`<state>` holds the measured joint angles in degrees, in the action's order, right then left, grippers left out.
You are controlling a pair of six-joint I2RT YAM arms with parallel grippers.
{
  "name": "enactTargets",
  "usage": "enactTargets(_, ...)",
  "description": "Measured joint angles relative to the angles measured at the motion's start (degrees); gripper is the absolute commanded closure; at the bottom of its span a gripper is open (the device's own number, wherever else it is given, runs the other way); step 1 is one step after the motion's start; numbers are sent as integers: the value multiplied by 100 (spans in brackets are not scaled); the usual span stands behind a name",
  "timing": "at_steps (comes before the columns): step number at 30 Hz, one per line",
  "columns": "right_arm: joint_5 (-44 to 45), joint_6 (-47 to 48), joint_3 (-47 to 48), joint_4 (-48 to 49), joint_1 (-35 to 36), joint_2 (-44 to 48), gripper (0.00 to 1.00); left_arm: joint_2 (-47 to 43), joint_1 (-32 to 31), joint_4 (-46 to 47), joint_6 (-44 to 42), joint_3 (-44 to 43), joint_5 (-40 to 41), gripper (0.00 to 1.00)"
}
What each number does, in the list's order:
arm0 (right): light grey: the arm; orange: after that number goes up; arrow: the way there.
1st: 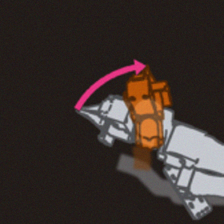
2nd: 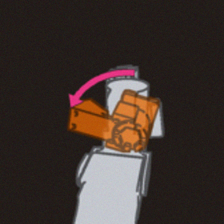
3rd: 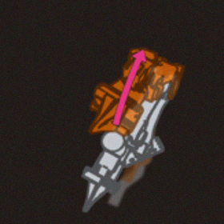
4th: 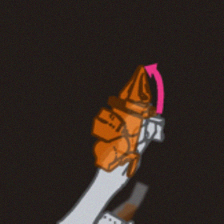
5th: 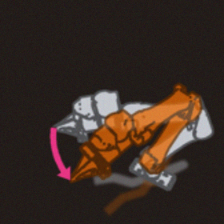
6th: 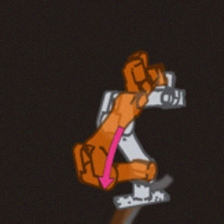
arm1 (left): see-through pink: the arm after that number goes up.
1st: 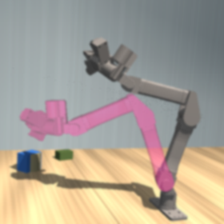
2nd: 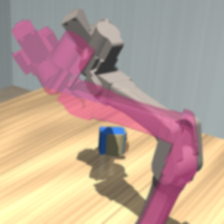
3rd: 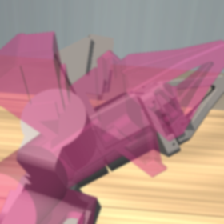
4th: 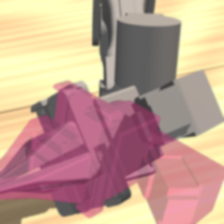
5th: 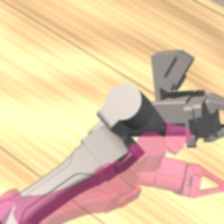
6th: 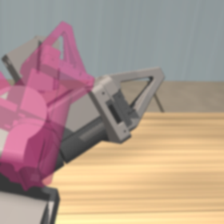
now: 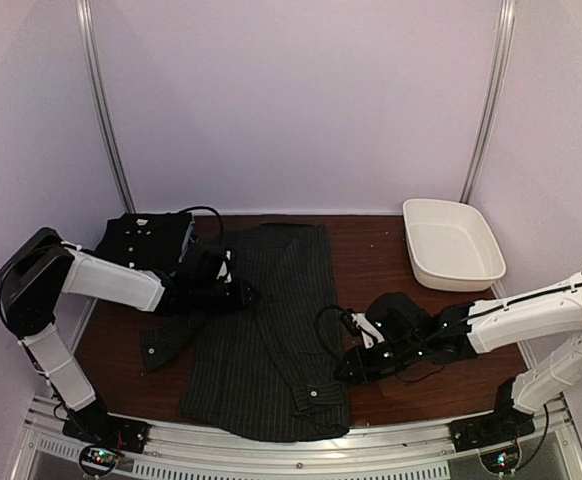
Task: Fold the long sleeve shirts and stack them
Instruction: Fold the flattened shirt at the center of the board, then move the 1/3-folded shirt to the center of the board.
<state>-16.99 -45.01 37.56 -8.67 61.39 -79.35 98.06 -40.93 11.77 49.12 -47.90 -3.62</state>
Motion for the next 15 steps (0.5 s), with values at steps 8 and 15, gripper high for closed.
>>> enactTargets(8, 503, 94, 444, -225, 0, 155, 63, -752, 0, -354, -264, 28, 197, 65)
enactTargets(15, 702, 863, 1864, -199, -575, -933, 60, -949, 181, -734, -518, 28, 302, 65)
